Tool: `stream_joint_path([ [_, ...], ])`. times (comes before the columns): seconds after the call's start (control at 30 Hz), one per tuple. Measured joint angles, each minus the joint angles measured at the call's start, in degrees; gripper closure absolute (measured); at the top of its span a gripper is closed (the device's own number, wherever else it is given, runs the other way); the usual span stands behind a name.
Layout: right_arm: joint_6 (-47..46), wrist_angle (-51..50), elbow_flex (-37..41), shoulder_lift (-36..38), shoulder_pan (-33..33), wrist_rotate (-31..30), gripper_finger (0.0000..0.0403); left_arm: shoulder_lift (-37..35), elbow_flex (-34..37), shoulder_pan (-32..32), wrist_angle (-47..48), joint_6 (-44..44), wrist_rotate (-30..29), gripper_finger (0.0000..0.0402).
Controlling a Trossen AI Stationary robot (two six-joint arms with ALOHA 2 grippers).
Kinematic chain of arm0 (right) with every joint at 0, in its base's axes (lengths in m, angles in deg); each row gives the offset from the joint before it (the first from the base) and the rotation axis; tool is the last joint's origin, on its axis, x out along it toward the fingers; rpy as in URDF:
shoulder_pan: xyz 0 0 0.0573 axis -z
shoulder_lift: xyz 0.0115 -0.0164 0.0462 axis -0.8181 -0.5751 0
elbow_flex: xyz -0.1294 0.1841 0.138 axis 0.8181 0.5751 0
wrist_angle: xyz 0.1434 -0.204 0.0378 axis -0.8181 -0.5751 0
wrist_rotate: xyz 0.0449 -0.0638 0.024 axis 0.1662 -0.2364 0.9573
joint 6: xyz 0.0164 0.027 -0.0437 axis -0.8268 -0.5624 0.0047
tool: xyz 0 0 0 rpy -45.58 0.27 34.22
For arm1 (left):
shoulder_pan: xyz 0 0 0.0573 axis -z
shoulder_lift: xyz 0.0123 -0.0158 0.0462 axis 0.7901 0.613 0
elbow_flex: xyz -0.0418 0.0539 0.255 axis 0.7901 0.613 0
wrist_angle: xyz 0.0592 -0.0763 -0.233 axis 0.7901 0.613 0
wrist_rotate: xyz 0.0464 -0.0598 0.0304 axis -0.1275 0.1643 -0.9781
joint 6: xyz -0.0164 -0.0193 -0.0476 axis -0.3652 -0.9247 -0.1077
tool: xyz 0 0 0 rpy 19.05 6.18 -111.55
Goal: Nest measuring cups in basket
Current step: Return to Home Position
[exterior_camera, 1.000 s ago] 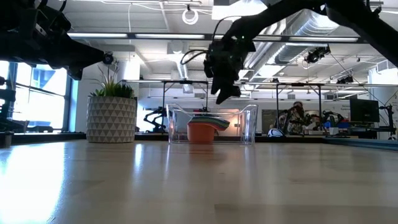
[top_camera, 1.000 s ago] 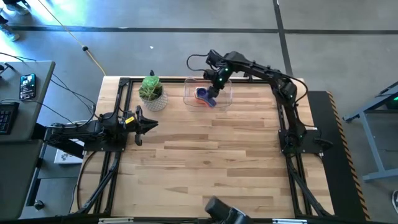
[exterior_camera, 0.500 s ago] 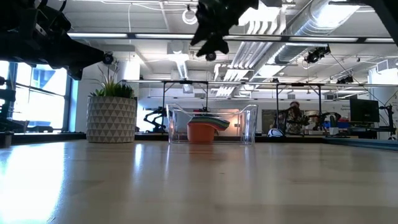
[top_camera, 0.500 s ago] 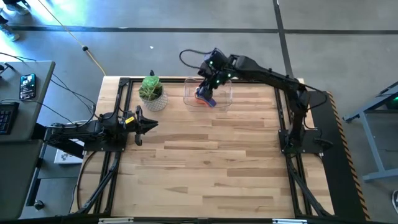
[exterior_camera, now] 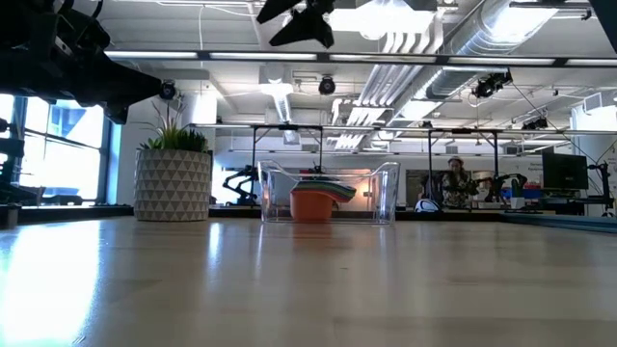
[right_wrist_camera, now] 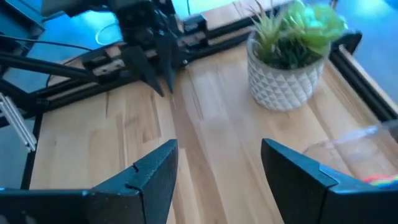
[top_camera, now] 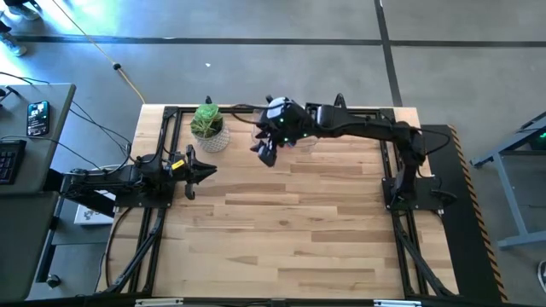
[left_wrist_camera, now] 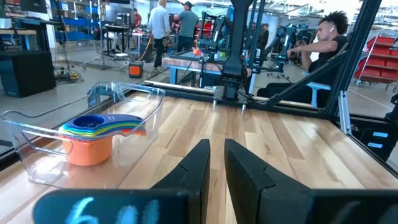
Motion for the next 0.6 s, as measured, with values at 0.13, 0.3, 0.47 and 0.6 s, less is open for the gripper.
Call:
stream_joint_path([
  [0.13, 1.5, 2.0, 0.0, 0.7, -1.5, -1.4, 0.0180, 0.0, 0.0, 0.0, 0.0, 0.0, 0.0, 0.0364],
  [0.3, 4.0, 0.2, 0.0, 1.6, -1.5, -0.8, 0.0180, 0.0, 0.0, 0.0, 0.0, 0.0, 0.0, 0.0364],
  [0.47, 7.8, -3.9, 0.1, 5.3, 0.1, 0.4, 0.0180, 0.0, 0.0, 0.0, 0.0, 0.0, 0.0, 0.0364],
  [0.6, 9.2, 2.5, 11.4, 14.0, 1.0, 0.4, 0.0180, 0.0, 0.0, 0.0, 0.0, 0.0, 0.0, 0.0364],
])
